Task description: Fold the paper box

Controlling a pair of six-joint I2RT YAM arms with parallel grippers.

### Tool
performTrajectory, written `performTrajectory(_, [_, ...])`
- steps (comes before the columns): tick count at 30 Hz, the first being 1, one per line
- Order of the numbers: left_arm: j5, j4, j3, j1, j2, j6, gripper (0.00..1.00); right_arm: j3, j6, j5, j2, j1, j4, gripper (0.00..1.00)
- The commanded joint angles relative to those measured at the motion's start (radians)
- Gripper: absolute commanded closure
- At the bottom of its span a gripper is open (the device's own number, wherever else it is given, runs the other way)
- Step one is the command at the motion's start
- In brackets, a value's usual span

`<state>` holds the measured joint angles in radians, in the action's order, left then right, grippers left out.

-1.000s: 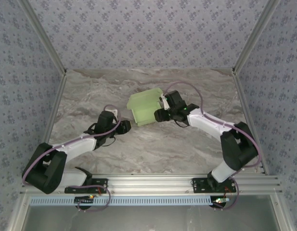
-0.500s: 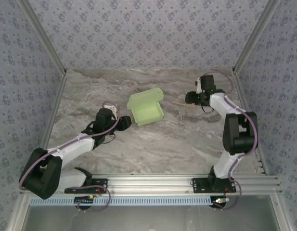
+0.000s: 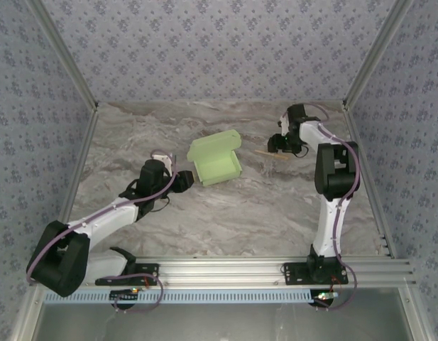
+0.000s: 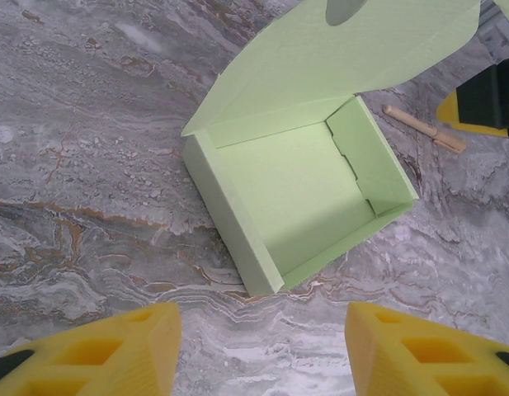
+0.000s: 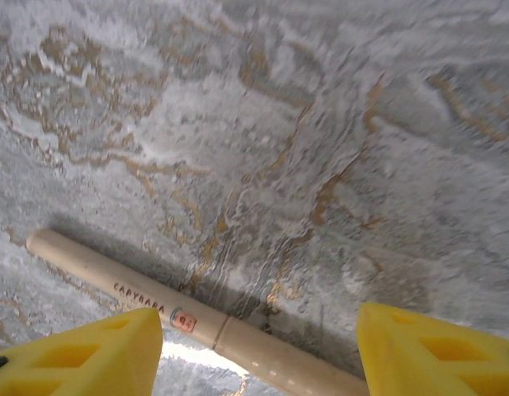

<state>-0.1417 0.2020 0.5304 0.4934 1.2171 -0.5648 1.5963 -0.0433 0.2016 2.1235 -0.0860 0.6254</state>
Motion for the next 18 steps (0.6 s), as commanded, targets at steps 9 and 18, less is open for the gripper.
performTrajectory(9, [0.006,-0.002,-0.005,0.006,-0.035,0.019,0.45,0.034,0.094,-0.06,0.019,-0.098,0.122,0.41])
performTrajectory(18, [0.008,-0.009,-0.014,0.006,-0.052,0.021,0.45,0.089,0.09,-0.189,0.072,-0.147,0.143,0.6])
